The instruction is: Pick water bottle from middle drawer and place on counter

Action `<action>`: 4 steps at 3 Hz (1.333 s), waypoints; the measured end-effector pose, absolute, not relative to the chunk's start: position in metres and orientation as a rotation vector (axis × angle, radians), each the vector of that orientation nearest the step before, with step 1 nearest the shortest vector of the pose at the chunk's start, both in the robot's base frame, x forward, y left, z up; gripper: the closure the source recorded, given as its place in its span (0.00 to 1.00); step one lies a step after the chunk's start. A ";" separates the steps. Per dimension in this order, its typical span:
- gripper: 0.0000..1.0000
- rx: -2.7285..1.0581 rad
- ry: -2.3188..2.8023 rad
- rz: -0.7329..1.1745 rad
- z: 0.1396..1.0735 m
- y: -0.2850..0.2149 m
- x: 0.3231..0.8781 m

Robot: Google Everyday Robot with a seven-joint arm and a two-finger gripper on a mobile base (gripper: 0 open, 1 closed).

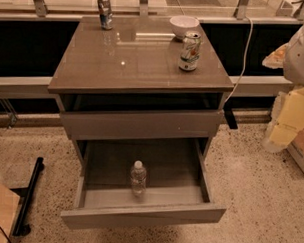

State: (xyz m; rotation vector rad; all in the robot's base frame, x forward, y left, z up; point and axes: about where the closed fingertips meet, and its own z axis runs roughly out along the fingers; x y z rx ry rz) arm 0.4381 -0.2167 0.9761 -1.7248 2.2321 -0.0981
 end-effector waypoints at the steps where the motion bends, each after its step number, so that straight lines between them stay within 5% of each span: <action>1: 0.00 -1.725 2.232 -0.098 0.976 -0.217 0.438; 4: 0.00 -1.614 2.059 0.087 0.910 -0.194 0.486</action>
Offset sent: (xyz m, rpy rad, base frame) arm 0.0330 0.0280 -0.0476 0.0921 -0.0847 0.0485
